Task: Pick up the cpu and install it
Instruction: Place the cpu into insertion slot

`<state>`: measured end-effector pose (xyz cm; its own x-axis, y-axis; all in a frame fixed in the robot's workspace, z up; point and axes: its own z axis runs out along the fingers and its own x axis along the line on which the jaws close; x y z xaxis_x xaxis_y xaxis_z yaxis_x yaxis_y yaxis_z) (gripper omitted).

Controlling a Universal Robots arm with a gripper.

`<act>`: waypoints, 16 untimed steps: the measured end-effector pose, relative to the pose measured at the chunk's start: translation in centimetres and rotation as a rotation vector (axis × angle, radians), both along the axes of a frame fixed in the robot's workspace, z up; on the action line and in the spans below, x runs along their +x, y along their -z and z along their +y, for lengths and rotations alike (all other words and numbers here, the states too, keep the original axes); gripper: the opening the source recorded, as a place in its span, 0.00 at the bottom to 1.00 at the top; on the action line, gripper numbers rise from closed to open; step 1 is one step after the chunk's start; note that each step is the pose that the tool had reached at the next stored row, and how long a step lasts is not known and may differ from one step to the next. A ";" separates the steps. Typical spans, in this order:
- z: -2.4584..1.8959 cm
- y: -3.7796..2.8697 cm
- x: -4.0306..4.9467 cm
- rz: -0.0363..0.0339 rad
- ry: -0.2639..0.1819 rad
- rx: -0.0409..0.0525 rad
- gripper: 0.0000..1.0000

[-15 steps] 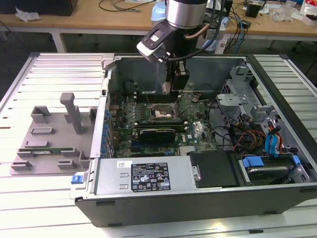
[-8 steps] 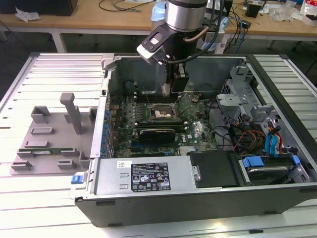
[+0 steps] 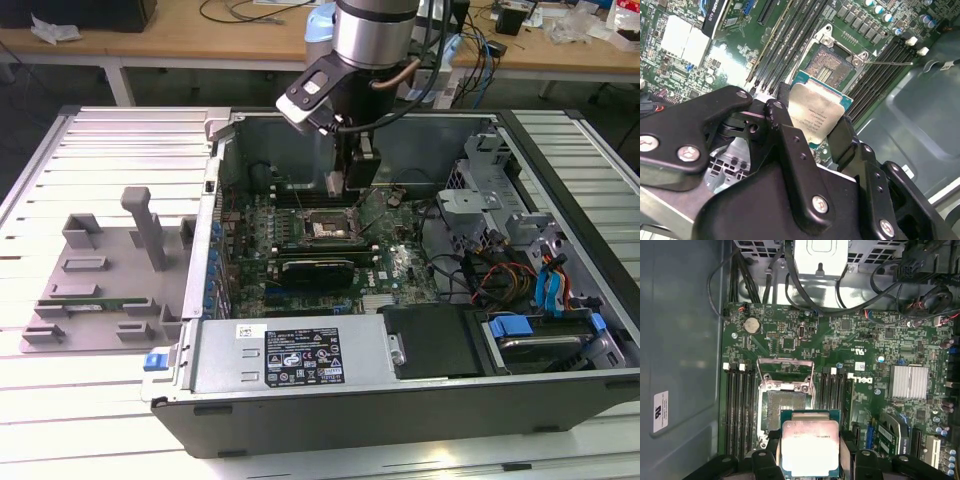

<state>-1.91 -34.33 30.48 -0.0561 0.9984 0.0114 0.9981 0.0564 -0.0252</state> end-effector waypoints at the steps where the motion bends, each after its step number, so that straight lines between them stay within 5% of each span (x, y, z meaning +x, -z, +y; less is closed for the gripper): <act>1: 0.00 0.04 0.00 0.0000 0.000 0.0000 0.55; 16: 0.00 1.05 0.00 0.0000 0.000 0.0000 0.55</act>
